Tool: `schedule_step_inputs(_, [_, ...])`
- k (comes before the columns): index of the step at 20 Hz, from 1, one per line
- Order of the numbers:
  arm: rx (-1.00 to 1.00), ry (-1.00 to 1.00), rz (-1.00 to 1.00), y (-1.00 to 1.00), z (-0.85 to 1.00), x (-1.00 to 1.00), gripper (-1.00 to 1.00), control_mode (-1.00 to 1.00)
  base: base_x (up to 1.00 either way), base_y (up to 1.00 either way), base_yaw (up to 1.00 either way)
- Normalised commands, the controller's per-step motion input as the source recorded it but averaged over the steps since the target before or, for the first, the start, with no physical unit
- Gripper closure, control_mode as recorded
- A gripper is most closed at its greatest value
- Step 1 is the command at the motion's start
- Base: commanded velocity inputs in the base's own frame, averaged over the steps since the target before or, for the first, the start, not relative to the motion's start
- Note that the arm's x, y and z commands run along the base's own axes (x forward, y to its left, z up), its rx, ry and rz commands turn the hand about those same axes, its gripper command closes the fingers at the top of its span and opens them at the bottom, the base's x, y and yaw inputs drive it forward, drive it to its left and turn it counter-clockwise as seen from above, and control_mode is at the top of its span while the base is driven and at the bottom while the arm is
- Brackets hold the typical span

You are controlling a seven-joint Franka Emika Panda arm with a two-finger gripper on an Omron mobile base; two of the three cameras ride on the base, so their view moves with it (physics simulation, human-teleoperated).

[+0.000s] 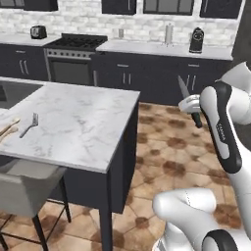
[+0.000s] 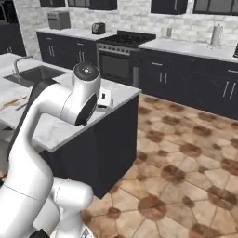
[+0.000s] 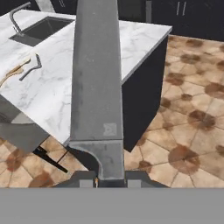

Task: Pick up the metallic utensils from the counter and place them in the open drawer. Make sure not to pick up any wooden utensils.

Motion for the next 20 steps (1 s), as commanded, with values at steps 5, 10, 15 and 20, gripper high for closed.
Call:
schedule_step_inputs(5, [0.0, 0.0, 0.0, 0.0, 0.0, 0.0, 1.0, 1.0, 0.35, -1.0, 0.4])
schedule_step_inputs(10, [0.0, 0.0, 0.0, 0.0, 0.0, 0.0, 1.0, 1.0, 0.41, -1.0, 0.4])
schedule_step_inputs(15, [0.0, 0.0, 0.0, 0.0, 0.0, 0.0, 1.0, 1.0, 0.52, -1.0, 0.39])
schedule_step_inputs(20, [0.0, 0.0, 0.0, 0.0, 0.0, 0.0, 1.0, 1.0, 0.53, -1.0, 0.38])
